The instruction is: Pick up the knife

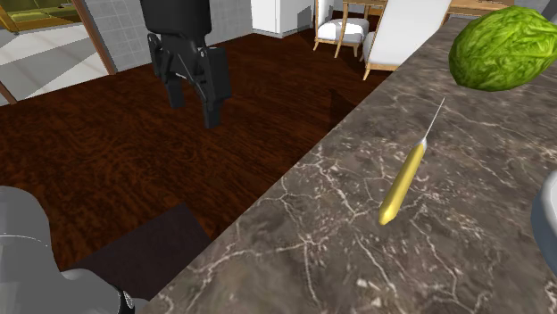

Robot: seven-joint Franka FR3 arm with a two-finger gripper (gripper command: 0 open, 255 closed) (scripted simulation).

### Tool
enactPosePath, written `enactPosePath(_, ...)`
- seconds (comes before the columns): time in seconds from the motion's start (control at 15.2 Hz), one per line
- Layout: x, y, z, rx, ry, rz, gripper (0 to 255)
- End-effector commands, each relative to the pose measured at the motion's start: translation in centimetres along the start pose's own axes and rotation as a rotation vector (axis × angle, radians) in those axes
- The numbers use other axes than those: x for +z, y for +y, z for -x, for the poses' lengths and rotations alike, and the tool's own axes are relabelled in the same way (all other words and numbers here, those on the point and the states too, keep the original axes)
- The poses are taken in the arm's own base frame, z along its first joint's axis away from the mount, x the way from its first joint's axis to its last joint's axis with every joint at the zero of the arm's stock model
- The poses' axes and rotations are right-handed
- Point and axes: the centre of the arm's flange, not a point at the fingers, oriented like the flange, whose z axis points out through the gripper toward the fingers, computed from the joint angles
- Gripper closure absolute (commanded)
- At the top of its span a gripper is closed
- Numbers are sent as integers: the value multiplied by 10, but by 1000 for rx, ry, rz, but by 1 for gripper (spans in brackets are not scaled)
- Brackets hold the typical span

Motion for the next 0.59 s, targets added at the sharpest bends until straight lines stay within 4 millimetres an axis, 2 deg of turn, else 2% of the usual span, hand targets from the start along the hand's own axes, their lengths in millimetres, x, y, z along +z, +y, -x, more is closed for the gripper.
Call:
enactPosePath(0.0, 0, 0, 0, 0, 0, 0, 0)
enactPosePath(0.53, -18, 97, -37, -16, 39, -12, 0)
